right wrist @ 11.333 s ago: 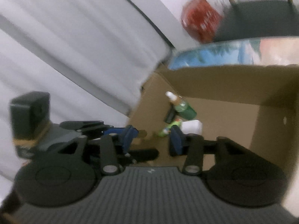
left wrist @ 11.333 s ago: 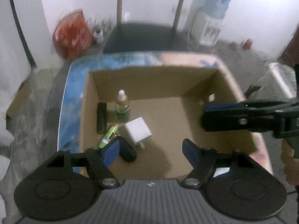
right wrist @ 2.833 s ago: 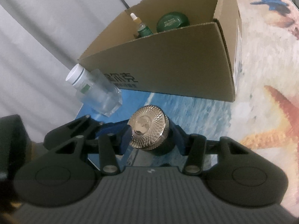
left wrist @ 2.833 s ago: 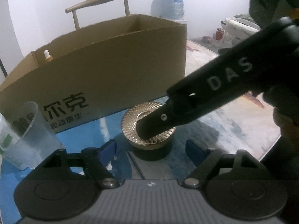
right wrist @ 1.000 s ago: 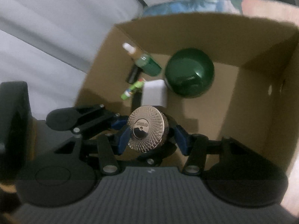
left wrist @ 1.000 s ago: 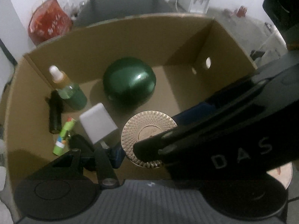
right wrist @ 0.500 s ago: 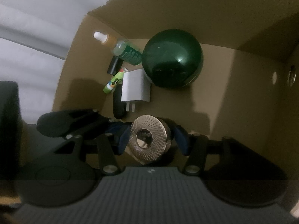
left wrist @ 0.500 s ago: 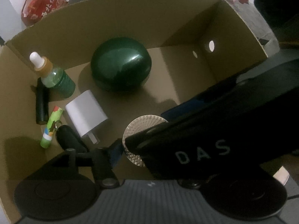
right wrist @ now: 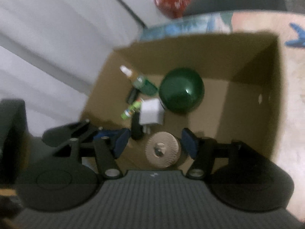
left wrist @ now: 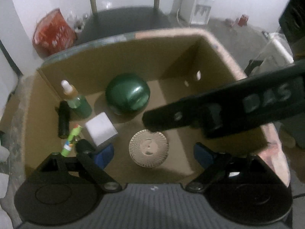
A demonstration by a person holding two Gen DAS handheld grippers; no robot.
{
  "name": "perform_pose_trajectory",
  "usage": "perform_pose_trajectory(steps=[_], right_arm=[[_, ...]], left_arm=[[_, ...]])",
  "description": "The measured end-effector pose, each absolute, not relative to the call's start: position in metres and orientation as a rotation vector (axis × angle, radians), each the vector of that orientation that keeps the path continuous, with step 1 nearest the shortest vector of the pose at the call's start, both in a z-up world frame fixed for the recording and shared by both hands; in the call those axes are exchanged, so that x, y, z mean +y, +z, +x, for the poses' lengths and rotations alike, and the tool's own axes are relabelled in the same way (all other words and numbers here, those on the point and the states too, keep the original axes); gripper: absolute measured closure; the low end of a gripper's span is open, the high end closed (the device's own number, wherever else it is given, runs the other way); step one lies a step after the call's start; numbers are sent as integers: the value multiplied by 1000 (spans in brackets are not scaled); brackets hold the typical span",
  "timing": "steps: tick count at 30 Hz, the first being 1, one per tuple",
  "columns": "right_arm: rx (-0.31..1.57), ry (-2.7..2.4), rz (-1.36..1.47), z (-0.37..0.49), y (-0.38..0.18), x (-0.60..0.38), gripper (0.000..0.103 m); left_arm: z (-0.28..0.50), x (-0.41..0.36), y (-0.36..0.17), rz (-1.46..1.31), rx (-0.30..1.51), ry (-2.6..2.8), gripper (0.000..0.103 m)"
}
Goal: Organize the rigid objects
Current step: 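Lower the gold-lidded jar into the box and open the right gripper, then move the right gripper back out of the box toward the clear glass cup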
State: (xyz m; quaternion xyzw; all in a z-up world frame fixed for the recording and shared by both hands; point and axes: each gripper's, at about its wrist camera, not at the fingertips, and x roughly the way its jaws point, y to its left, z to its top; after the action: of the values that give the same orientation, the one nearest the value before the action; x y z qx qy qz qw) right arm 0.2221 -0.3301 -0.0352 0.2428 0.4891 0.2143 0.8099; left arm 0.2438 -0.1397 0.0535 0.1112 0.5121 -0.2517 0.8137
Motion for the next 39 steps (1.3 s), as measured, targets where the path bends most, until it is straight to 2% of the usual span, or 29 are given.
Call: perform_pose_trajectory(steps=[3,7,16,20,26,32,39], right_arm=[[940,474,550,196,-15,-341,38],[810,488,541,157,9,-354,30],[686,450,539,66,2,-366,23],[682,425,598,31,-15,-372,23],[686,437,639,6,-38,-362,21],[750,483,602,19,-55,-325,21],[770,579,448,41,-52,-263,21]], left_arm=[[221,-133,73,223,1026,-556,12],[189,-128,95,194,924,-581,11],[90,-93,117,163,659,-606,6],[60,-80,106,166,628,-553,6],[41,-57,71,151,674,-435,6],[48,-40,36,103,719,-325,6],[72,-45,8,200,693,-251,6]])
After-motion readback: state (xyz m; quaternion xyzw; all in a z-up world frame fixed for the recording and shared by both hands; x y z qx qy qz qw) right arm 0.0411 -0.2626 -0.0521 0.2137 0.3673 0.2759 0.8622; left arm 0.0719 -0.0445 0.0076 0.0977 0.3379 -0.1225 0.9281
